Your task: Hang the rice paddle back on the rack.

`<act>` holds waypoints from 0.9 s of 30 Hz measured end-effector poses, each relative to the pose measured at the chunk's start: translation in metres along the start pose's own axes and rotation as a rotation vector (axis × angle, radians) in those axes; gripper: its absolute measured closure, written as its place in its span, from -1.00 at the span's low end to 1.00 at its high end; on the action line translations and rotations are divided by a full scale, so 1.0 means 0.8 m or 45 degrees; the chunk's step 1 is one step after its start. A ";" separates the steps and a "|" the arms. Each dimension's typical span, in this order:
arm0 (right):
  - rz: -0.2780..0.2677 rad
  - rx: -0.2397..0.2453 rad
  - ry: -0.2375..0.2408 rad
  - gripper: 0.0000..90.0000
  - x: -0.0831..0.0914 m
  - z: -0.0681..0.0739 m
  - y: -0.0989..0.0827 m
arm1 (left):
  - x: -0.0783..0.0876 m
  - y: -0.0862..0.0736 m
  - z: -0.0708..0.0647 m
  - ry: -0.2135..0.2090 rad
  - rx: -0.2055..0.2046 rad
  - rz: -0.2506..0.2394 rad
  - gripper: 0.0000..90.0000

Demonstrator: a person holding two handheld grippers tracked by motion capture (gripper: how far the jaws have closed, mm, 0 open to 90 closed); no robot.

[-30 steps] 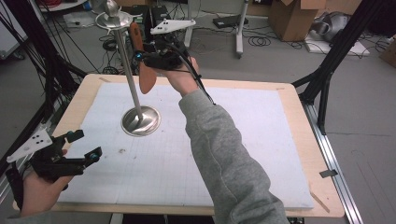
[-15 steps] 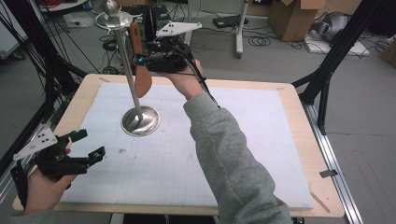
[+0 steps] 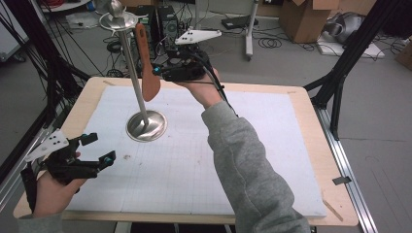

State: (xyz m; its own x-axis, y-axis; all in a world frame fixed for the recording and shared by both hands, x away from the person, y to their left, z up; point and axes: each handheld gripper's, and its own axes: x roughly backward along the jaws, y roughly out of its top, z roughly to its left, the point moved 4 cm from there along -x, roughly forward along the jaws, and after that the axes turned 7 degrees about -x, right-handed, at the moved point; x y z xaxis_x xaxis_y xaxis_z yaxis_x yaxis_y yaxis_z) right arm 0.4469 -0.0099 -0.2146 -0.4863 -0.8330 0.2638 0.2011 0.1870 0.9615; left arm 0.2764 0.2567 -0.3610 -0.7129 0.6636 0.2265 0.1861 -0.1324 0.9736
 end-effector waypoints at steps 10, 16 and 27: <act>0.051 0.064 0.038 -0.61 0.008 0.010 -0.015 | -0.015 0.004 0.001 -0.025 -0.002 0.000 -0.95; 0.074 0.089 0.045 -0.77 0.013 0.019 -0.021 | -0.023 0.006 0.002 -0.039 -0.001 0.001 -0.95; 0.070 0.095 0.019 -0.98 0.025 0.023 -0.039 | -0.033 0.009 0.001 -0.061 -0.006 0.002 -0.95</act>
State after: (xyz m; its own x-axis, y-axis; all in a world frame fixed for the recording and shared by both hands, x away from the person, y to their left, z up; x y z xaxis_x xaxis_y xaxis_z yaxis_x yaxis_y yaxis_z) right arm 0.4148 -0.0231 -0.2380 -0.4634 -0.8281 0.3154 0.1628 0.2703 0.9489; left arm 0.2973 0.2389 -0.3600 -0.6793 0.6981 0.2264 0.1837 -0.1369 0.9734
